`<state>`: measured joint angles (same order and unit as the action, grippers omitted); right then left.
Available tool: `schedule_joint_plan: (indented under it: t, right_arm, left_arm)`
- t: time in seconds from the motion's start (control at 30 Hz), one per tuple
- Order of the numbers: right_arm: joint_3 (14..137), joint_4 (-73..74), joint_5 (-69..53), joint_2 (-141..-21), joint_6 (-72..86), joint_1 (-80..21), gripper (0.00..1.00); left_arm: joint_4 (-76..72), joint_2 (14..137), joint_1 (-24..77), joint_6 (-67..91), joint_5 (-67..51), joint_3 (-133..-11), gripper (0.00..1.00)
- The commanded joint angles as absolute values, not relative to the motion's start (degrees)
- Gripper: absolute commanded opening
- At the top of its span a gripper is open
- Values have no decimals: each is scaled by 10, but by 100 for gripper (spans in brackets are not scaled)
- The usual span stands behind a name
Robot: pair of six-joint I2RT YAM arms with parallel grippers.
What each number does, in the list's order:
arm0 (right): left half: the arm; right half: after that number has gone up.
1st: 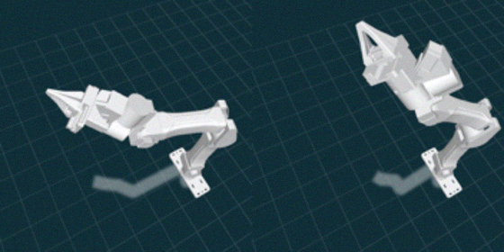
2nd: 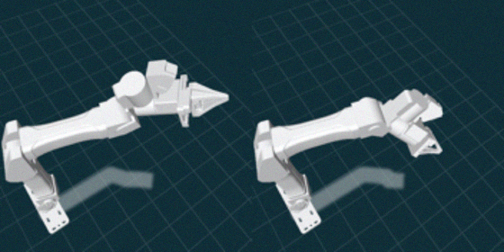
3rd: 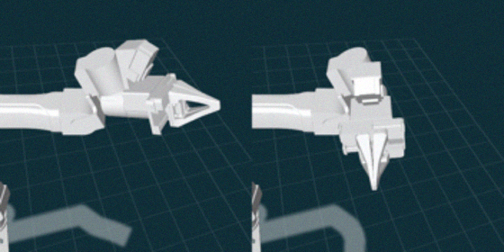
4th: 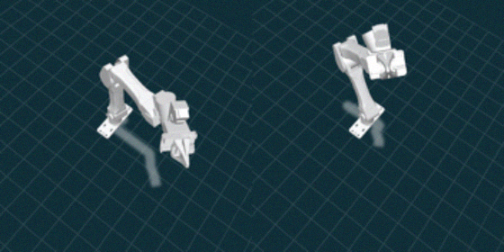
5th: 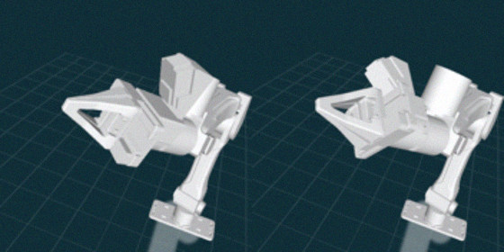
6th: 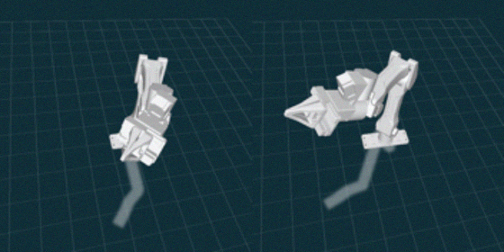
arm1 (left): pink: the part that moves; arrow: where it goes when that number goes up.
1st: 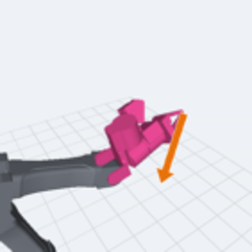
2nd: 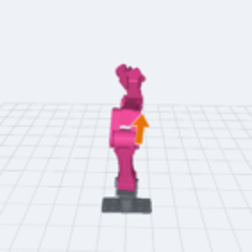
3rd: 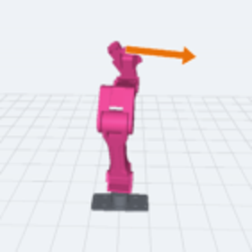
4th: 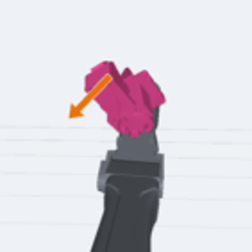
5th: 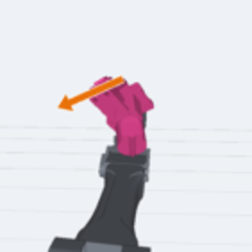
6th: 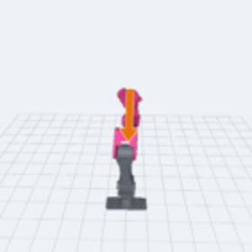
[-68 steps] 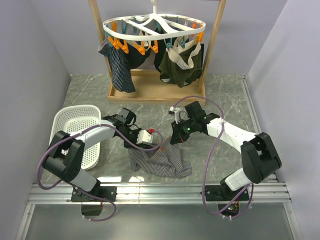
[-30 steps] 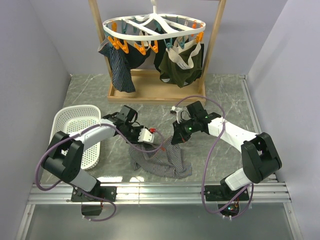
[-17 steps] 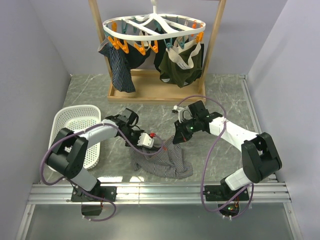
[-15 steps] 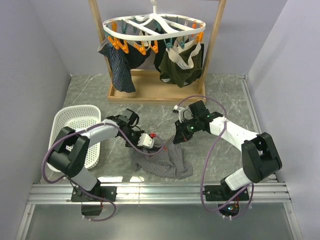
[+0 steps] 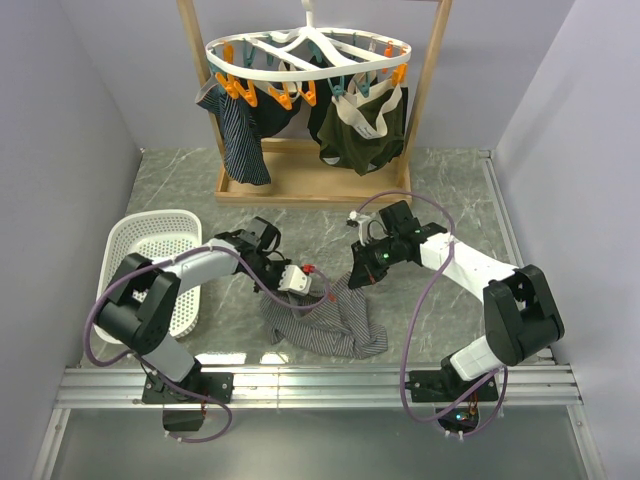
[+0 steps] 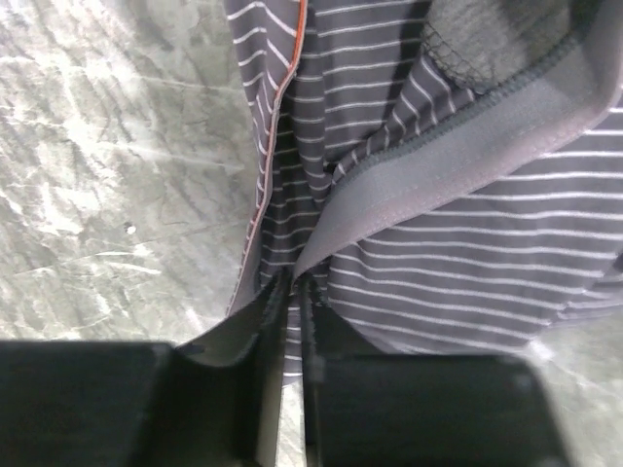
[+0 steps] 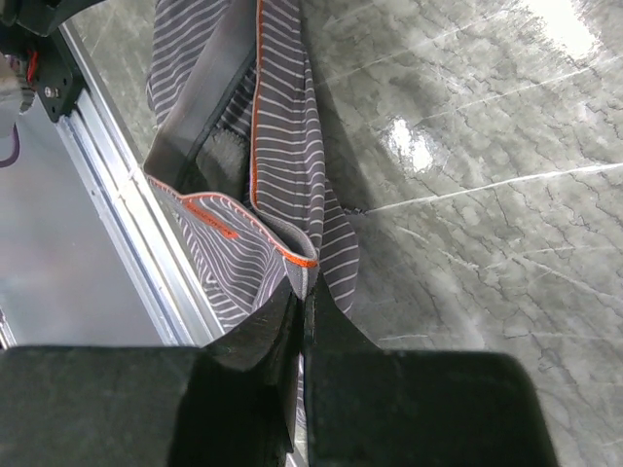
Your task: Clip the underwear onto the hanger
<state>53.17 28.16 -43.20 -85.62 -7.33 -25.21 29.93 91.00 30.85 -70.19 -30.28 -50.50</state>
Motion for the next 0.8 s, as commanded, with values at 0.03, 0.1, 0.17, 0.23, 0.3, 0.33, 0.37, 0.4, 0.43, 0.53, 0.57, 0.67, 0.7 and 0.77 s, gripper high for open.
schedule_joint_plan:
  t: [0.03, 0.1, 0.17, 0.23, 0.3, 0.33, 0.37, 0.4, 0.43, 0.53, 0.57, 0.67, 0.7, 0.77]
  right_arm:
    - [556, 290, -443, -825, -78, -242, 0]
    - [562, 294, -438, -810, -81, -226, 0]
    - [571, 312, -434, -802, -92, -208, 0]
    - [592, 336, -438, -785, -104, -172, 0]
    - [613, 351, -439, -763, -110, -138, 0]
    - [620, 366, -439, -753, -118, -130, 0]
    - [627, 371, -437, -743, -120, -122, 0]
    - [637, 374, -436, -722, -120, -116, 0]
    - [641, 376, -430, -710, -122, -112, 0]
    - [660, 376, -413, -663, -134, -109, 0]
    - [669, 376, -402, -637, -141, -109, 0]
    - [685, 393, -376, -587, -173, -109, 0]
    - [690, 409, -372, -577, -189, -109, 0]
    - [698, 431, -371, -556, -206, -107, 0]
  left_arm:
    - [358, 886, 316, -703, -330, -544, 10]
    - [386, 873, 315, -698, -323, -561, 3]
    - [397, 855, 296, -677, -333, -575, 0]
    - [419, 829, 277, -646, -340, -608, 0]
    - [454, 806, 268, -629, -345, -649, 0]
    - [466, 797, 262, -613, -348, -662, 0]
    - [475, 789, 260, -607, -350, -673, 0]
    - [491, 774, 259, -600, -346, -693, 0]
    - [495, 766, 259, -581, -345, -701, 0]
    - [506, 739, 260, -526, -336, -733, 0]
    - [511, 734, 259, -511, -335, -750, 0]
    - [548, 704, 259, -476, -339, -778, 0]
    - [556, 679, 260, -469, -344, -780, 0]
    - [577, 650, 259, -467, -348, -778, 0]
